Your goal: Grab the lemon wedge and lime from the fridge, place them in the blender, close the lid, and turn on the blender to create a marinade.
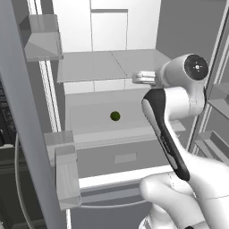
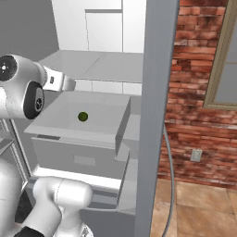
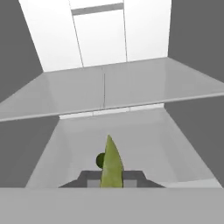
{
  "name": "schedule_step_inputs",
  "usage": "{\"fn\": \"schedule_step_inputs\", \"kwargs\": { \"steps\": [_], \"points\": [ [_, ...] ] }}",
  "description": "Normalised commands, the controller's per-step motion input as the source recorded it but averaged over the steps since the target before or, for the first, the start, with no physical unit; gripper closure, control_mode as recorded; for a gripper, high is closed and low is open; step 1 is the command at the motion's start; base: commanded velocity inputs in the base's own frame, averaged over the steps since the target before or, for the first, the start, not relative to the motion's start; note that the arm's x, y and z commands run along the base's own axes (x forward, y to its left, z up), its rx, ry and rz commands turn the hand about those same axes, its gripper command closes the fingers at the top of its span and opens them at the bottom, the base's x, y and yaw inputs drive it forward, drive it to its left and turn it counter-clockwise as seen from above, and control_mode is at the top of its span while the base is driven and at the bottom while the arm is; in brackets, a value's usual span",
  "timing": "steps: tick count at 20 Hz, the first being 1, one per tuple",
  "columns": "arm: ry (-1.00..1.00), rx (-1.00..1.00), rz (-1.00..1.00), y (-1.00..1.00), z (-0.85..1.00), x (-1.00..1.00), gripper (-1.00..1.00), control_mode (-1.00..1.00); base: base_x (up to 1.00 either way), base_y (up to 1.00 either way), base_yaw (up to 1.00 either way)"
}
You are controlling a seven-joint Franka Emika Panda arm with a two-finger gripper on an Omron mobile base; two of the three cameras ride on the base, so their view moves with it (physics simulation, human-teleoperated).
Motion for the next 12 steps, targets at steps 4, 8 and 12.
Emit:
{"fn": "schedule_step_inputs", "kwargs": {
  "steps": [4,8,12],
  "points": [
    [0.5,0.0,0.01,0.0,-0.34,-1.0,1.0,-1.0,0.0,0.0,0.0],
    [0.43,0.0,0.08,0.0,-0.93,-1.0,1.0,-1.0,0.0,0.0,0.0],
    [0.08,0.01,0.0,-0.13,-1.0,-0.91,1.0,-1.0,0.0,0.0,0.0]
  ]
}}
